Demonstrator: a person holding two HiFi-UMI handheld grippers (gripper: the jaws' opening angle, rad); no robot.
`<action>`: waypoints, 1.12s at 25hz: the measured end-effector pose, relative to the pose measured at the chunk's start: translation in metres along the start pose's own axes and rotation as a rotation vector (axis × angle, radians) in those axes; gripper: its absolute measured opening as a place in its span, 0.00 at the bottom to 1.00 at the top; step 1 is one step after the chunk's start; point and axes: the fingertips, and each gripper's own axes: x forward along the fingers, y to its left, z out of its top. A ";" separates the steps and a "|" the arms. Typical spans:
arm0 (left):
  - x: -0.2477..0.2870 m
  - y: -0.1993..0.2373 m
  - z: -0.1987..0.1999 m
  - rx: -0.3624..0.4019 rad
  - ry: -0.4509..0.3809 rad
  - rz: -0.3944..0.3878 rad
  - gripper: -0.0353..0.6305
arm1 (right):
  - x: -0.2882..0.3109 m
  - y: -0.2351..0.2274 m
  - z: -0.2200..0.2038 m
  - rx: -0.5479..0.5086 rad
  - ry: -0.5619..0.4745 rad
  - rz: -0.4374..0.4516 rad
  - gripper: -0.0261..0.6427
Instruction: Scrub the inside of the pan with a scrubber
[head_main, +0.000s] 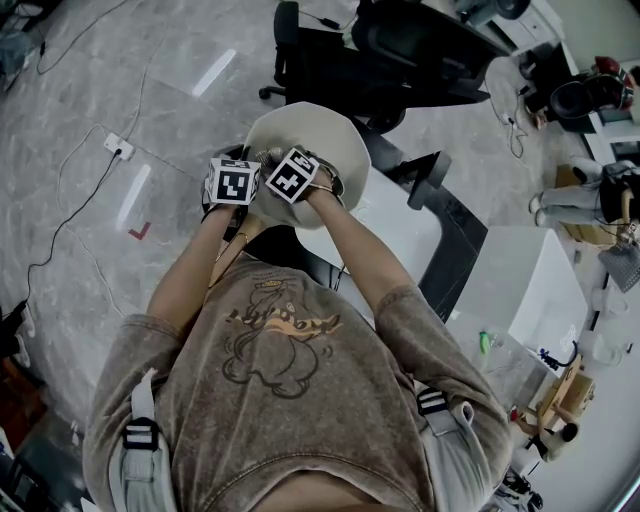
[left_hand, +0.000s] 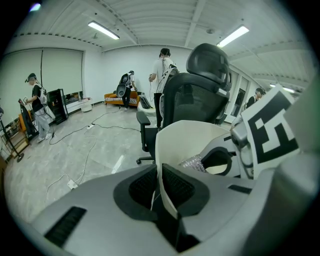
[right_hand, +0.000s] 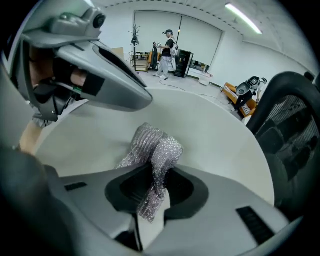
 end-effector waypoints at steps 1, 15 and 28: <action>0.000 -0.001 0.001 0.000 -0.001 -0.004 0.12 | 0.001 -0.003 0.001 -0.008 -0.001 -0.007 0.17; -0.001 -0.002 0.001 0.012 0.002 -0.023 0.12 | 0.011 -0.054 0.000 -0.017 -0.003 -0.093 0.17; -0.002 -0.001 0.000 0.010 0.007 -0.028 0.12 | 0.003 -0.092 -0.037 -0.062 0.109 -0.248 0.16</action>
